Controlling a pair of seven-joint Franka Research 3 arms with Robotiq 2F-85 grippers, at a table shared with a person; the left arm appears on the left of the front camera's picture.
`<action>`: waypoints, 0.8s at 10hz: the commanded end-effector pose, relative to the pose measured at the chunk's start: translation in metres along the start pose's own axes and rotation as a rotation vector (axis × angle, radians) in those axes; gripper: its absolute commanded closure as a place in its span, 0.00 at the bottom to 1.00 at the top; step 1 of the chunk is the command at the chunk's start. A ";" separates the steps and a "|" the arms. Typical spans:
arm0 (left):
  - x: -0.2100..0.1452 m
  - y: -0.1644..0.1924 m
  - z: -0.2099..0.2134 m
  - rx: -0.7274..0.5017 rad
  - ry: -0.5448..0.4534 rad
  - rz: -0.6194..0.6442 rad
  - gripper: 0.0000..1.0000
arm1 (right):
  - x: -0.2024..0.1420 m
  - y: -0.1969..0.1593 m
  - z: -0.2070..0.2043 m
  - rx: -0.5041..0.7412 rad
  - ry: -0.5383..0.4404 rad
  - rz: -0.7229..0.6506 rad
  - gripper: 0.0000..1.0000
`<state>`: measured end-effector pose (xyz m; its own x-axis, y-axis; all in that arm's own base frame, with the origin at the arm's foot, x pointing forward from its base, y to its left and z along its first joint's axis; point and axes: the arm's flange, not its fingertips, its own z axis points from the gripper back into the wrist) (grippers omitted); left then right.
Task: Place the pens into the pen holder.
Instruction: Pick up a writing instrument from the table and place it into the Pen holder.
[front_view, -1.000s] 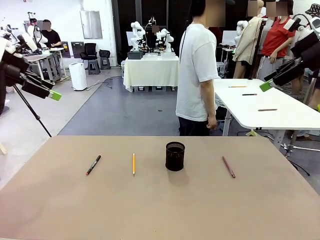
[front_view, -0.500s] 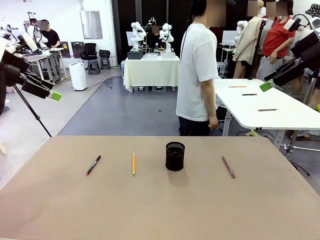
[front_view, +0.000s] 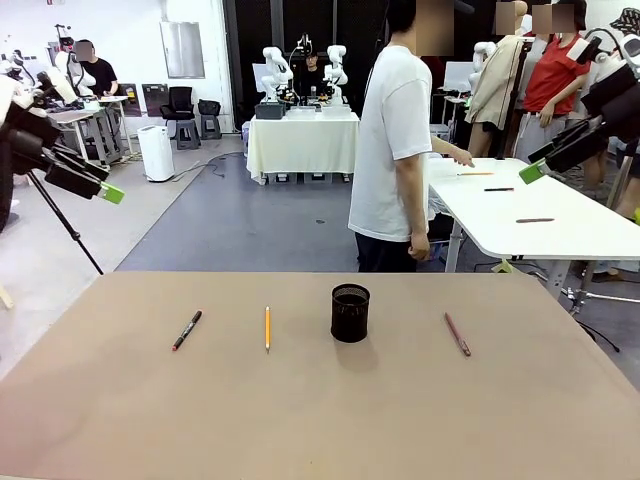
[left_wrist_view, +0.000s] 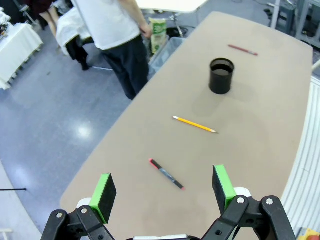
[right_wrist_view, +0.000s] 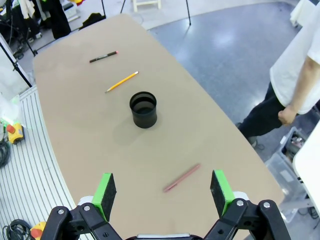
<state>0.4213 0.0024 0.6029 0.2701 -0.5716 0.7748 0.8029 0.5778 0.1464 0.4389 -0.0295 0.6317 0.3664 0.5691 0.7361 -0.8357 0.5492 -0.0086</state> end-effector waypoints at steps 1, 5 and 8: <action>0.022 -0.013 -0.012 -0.060 0.184 0.076 0.00 | 0.001 -0.001 0.001 0.001 -0.006 0.002 0.00; 0.055 -0.073 -0.098 0.068 0.426 0.212 0.00 | 0.001 -0.001 0.001 0.001 -0.006 0.002 0.00; 0.058 -0.099 -0.165 0.156 0.495 0.269 0.00 | 0.001 -0.001 0.001 0.001 -0.006 0.002 0.00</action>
<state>0.4333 -0.1775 0.5346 0.6805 -0.5901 0.4343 0.6294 0.7743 0.0659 0.4390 -0.0297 0.6320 0.3667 0.5695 0.7356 -0.8350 0.5502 -0.0097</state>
